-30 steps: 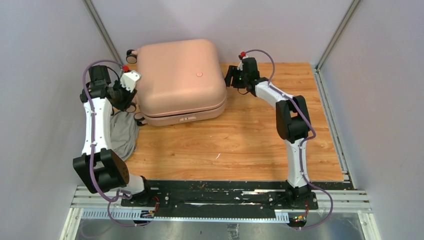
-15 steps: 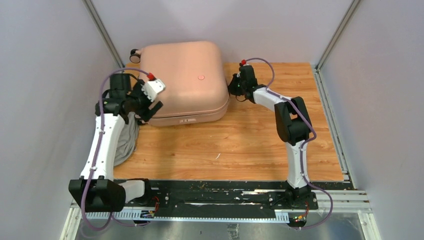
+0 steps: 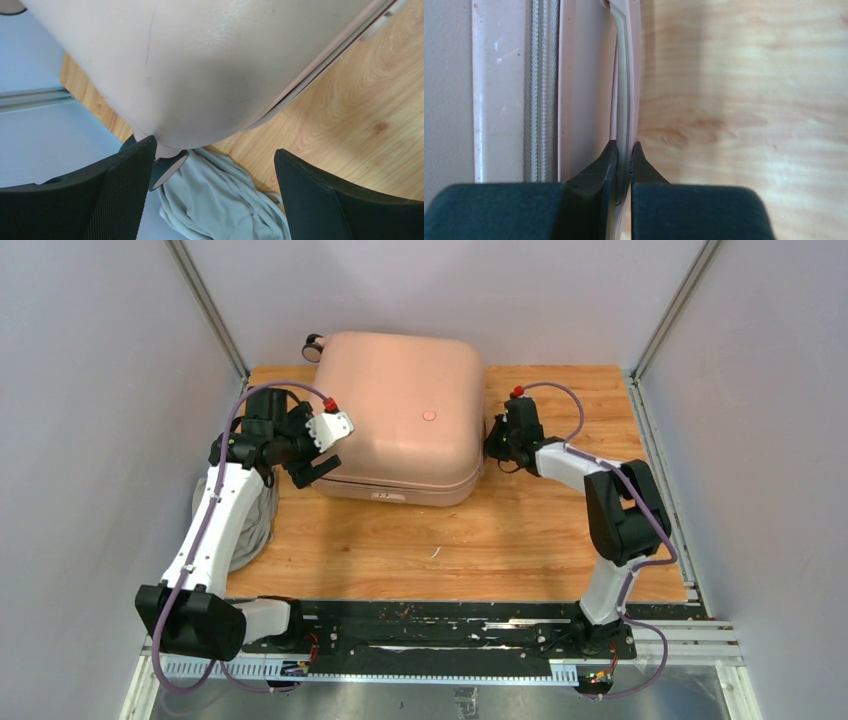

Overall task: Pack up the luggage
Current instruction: Zip the luggage at the center of the board.

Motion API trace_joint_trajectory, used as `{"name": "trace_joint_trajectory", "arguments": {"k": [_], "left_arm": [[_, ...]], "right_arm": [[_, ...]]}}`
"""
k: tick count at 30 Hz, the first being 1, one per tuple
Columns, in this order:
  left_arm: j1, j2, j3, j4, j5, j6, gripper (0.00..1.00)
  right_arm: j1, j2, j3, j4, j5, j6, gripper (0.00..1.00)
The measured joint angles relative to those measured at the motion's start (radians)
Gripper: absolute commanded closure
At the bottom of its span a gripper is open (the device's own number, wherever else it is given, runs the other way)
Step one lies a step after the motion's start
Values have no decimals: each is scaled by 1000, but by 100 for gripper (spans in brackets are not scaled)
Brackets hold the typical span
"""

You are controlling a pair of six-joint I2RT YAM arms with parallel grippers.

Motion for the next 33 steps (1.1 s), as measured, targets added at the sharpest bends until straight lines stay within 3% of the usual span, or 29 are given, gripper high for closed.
{"name": "trace_joint_trajectory", "arguments": {"k": [9, 22, 26, 33], "left_arm": [[-2, -5, -84, 29, -57, 67, 2], [-29, 121, -137, 181, -185, 40, 2], [-37, 211, -46, 185, -208, -4, 0], [-37, 286, 100, 174, -208, -54, 0]], "right_arm": [[10, -241, -275, -1, 49, 53, 100], [34, -433, -461, -26, 87, 143, 98], [34, -444, -473, -23, 79, 159, 86], [35, -433, -438, -61, 13, 64, 30]]}}
